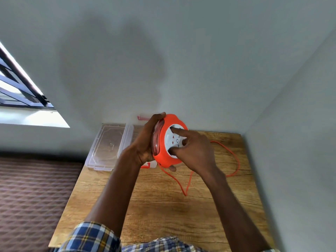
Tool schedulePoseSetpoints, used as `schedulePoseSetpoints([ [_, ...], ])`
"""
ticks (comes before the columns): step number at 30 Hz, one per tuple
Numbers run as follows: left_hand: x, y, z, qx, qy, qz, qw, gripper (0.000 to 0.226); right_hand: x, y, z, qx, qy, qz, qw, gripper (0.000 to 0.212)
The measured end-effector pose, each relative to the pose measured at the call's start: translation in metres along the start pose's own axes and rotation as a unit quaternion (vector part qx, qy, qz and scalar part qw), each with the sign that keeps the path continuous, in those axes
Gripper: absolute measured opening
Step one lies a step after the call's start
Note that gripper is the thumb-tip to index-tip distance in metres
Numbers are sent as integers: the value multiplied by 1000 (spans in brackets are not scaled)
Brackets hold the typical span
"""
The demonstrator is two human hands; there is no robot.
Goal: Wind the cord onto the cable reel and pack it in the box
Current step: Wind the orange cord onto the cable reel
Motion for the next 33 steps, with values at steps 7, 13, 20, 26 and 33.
schedulePoseSetpoints([
  [7,-6,-10,3,-49,-55,15,997,59,-12,-5,5,9,-79,134,988,75],
  [13,-3,9,3,-71,-39,-9,997,65,-6,19,2,-73,90,-22,993,38],
  [20,7,2,-3,11,44,28,999,77,-9,-5,4,125,155,-61,978,71],
  [26,11,-5,-1,12,59,42,997,77,-6,-8,2,89,148,-134,976,62],
  [33,-4,-13,1,-39,-13,55,998,62,-27,-3,6,32,-109,143,983,78],
])
Point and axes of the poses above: each hand's wrist, its own z-axis towards the middle knuckle, its own y-axis out of the back of the hand, x = y × z, the point moved 7 cm from there along z, towards the middle knuckle, and after that the axes turned 4 degrees about -y, right-handed, at the moved point
